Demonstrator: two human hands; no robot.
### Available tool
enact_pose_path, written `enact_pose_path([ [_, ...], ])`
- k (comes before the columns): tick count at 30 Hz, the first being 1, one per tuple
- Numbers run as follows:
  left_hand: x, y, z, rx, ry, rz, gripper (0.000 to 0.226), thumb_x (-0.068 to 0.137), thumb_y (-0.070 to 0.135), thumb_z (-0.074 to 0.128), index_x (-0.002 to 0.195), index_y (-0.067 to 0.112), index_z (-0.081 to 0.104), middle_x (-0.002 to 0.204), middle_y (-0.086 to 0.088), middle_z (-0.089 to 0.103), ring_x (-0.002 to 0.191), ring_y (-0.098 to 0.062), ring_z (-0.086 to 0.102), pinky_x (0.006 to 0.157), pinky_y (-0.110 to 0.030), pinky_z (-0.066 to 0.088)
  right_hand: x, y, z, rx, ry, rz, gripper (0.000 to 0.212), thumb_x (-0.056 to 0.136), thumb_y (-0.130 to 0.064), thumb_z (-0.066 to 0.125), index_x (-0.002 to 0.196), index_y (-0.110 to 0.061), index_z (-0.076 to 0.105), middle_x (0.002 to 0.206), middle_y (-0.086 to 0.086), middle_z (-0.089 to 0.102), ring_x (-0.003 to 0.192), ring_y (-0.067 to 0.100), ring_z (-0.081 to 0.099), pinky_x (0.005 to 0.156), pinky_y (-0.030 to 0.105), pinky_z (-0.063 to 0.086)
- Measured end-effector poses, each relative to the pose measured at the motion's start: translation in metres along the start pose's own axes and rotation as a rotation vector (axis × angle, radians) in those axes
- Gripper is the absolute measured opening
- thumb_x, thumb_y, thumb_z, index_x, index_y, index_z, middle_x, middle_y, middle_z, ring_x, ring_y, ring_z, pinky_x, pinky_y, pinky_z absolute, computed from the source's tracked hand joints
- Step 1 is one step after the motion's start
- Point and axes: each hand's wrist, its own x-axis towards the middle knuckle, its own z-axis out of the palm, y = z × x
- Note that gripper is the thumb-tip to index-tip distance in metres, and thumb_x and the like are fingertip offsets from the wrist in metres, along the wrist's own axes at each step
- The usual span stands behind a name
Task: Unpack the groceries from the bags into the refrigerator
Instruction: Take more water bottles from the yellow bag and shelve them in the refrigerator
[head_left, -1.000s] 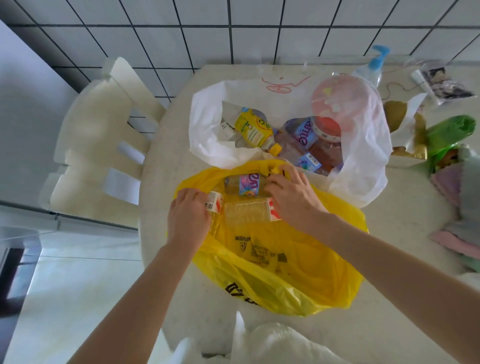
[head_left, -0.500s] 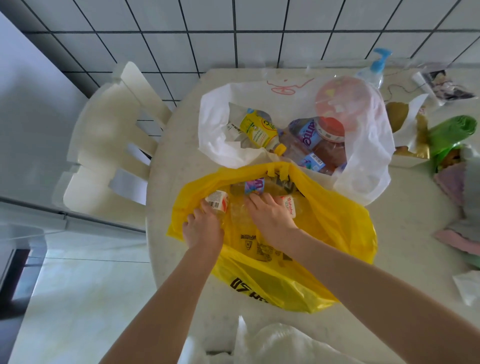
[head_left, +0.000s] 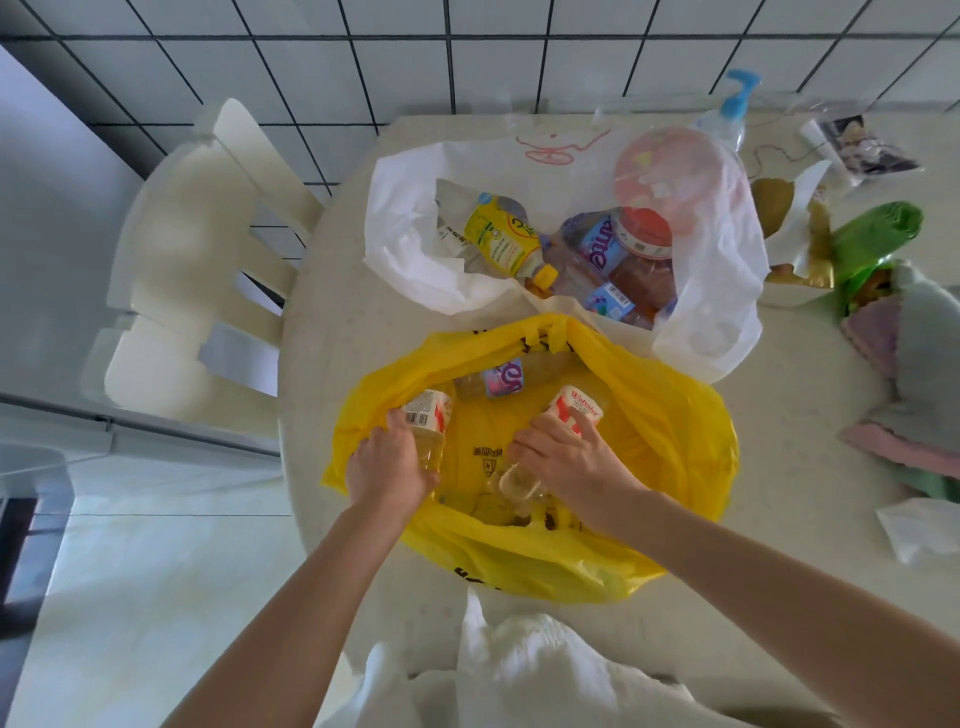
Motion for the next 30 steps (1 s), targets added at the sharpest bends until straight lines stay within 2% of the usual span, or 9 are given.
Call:
enact_pose_path([
  [6, -0.021, -0.01, 0.013, 0.0, 0.015, 0.036, 0.091, 0.077, 0.043, 0.076, 0.144, 0.016, 0.021, 0.135, -0.008, 0.049, 0.122, -0.028, 0.051, 0.094, -0.04, 0.048, -0.024, -0.004, 0.013, 0.086, -0.013, 0.026, 0.063, 0.055, -0.015, 0.092, 0.112, -0.021, 0.066, 0.118, -0.001, 0.066, 0.121, 0.026, 0.056, 0.102, 0.052, 0.041],
  [8, -0.026, -0.004, 0.015, 0.082, 0.063, 0.034, 0.09, 0.081, 0.043, 0.073, 0.147, 0.014, 0.02, 0.14, -0.009, 0.042, 0.126, -0.03, 0.045, 0.097, -0.04, 0.047, -0.026, -0.007, 0.015, 0.17, -0.033, 0.058, 0.054, 0.068, -0.013, 0.084, 0.117, -0.02, 0.064, 0.127, 0.0, 0.061, 0.131, 0.026, 0.047, 0.111, 0.047, 0.028],
  [10, -0.029, 0.003, 0.017, 0.161, 0.123, 0.05, 0.083, 0.085, 0.041, 0.069, 0.147, 0.012, 0.023, 0.142, -0.01, 0.037, 0.128, -0.029, 0.041, 0.098, -0.037, 0.045, -0.026, -0.011, 0.013, 0.29, -0.081, 0.108, 0.041, 0.089, -0.017, 0.065, 0.129, -0.022, 0.056, 0.142, -0.004, 0.048, 0.143, 0.019, 0.027, 0.118, 0.038, 0.009],
  [11, -0.031, 0.007, 0.018, 0.167, 0.139, 0.056, 0.08, 0.086, 0.04, 0.068, 0.147, 0.011, 0.025, 0.142, -0.011, 0.037, 0.127, -0.028, 0.041, 0.099, -0.035, 0.045, -0.027, -0.014, 0.012, 0.337, -0.069, 0.145, 0.035, 0.094, -0.022, 0.059, 0.128, -0.023, 0.056, 0.142, -0.005, 0.047, 0.143, 0.016, 0.025, 0.12, 0.036, 0.008],
  [14, -0.029, 0.015, 0.02, 0.115, 0.128, 0.022, 0.077, 0.088, 0.037, 0.066, 0.146, 0.009, 0.024, 0.141, -0.013, 0.036, 0.127, -0.028, 0.04, 0.099, -0.033, 0.045, -0.026, -0.028, 0.006, 0.416, 0.131, 0.373, 0.025, 0.095, -0.03, 0.055, 0.116, -0.017, 0.062, 0.128, -0.004, 0.056, 0.13, 0.018, 0.044, 0.11, 0.039, 0.039],
  [17, -0.022, 0.018, 0.026, 0.069, 0.099, -0.04, 0.085, 0.088, 0.038, 0.066, 0.149, 0.008, 0.015, 0.144, -0.017, 0.033, 0.13, -0.032, 0.04, 0.099, -0.036, 0.046, -0.016, -0.038, 0.001, 0.433, 0.147, 0.727, 0.049, 0.093, -0.039, 0.055, 0.13, -0.009, 0.048, 0.132, 0.009, 0.049, 0.12, 0.029, 0.049, 0.086, 0.036, 0.055],
  [20, -0.014, 0.016, 0.031, -0.02, 0.031, -0.095, 0.097, 0.084, 0.036, 0.072, 0.15, 0.009, 0.006, 0.145, -0.016, 0.036, 0.13, -0.035, 0.043, 0.1, -0.041, 0.046, 0.0, -0.036, -0.002, 0.648, -0.007, 0.991, 0.084, 0.087, -0.051, 0.061, 0.144, -0.009, 0.016, 0.134, 0.016, 0.038, 0.119, 0.037, 0.051, 0.081, 0.04, 0.053],
  [25, -0.002, 0.014, 0.027, -0.063, -0.041, -0.128, 0.107, 0.076, 0.041, 0.078, 0.148, 0.014, 0.003, 0.14, -0.014, 0.042, 0.123, -0.035, 0.053, 0.093, -0.042, 0.051, 0.026, -0.02, -0.002, 0.922, -0.059, 1.139, 0.108, 0.086, -0.053, 0.06, 0.149, -0.015, -0.018, 0.155, 0.023, 0.014, 0.135, 0.041, 0.034, 0.1, 0.049, 0.043],
  [30, 0.0, 0.007, 0.011, -0.176, -0.06, -0.071, 0.094, 0.068, 0.037, 0.085, 0.137, 0.017, 0.024, 0.129, -0.011, 0.056, 0.115, -0.033, 0.059, 0.089, -0.043, 0.054, 0.035, -0.015, -0.003, 1.011, -0.027, 1.258, 0.114, 0.085, -0.035, 0.069, 0.147, -0.021, -0.026, 0.155, 0.022, 0.018, 0.125, 0.04, 0.048, 0.086, 0.044, 0.054],
])
